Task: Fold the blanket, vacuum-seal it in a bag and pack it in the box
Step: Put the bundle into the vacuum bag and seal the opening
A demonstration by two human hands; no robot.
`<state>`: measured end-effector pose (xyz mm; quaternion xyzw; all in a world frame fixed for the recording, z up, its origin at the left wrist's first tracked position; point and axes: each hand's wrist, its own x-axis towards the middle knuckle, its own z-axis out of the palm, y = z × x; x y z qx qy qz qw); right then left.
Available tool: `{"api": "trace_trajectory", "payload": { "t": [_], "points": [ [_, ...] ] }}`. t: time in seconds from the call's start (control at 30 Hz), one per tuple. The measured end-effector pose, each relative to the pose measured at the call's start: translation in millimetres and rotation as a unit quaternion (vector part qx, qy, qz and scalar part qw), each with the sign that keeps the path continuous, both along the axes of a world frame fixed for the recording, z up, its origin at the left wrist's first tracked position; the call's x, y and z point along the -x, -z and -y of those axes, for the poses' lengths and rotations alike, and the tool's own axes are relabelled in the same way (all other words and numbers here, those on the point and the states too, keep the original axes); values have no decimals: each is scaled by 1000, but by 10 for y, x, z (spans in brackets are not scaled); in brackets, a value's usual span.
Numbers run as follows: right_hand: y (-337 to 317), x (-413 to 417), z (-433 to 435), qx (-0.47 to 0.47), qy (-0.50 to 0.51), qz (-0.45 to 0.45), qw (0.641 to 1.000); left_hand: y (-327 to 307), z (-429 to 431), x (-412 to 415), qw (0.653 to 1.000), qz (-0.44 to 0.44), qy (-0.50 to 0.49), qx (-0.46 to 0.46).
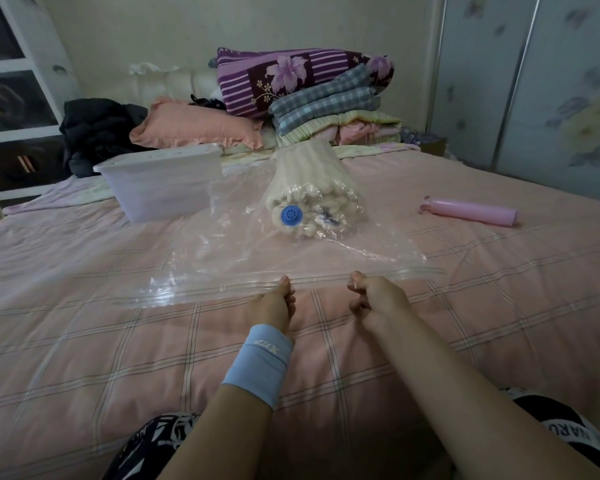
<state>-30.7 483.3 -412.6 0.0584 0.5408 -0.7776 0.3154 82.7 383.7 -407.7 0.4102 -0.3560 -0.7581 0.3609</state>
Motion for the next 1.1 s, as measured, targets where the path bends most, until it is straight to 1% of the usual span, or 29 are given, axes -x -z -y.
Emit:
{"api": "trace_trajectory", "payload": {
  "t": [0.07, 0.17, 0.27, 0.33, 0.37, 0.4, 0.53, 0.63, 0.8, 0.93, 1.03, 1.1],
  "points": [
    [21, 56, -49, -3, 2, -9, 1000, 47, -20, 36, 1000, -11, -15, 4],
    [46, 166, -115, 19, -10, -22, 1000, 81, -97, 123, 999, -40, -1, 1],
    [59, 211, -159, 17, -56, -40, 997, 45, -218, 214, 994, -77, 74, -18],
    [63, 176, -158, 22, -101, -42, 994, 60, -341, 311, 985, -48, 161, 29],
    [59, 140, -139, 27, -117, -42, 992, 67, -399, 339, 981, -30, 183, 56],
    [65, 121, -121, 27, -123, -47, 991, 85, -450, 375, 980, -20, 184, 68],
    [89, 149, -104, -34, -87, -98, 991, 124, -456, 464, 988, 18, 134, 78],
    [115, 169, -77, -50, -57, -97, 992, 141, -411, 467, 990, 37, 114, 78],
    [144, 318, -103, -54, -8, -73, 996, 145, -323, 427, 996, 22, 66, 58],
    [119, 450, -202, -35, 34, -35, 998, 155, -278, 431, 998, 14, 33, 57],
    [112, 450, -257, -26, 29, -33, 999, 193, -314, 475, 999, -3, -8, 54],
    [109, 439, -293, -19, 17, -30, 999, 190, -361, 516, 999, -31, -9, 28]
  ]
}}
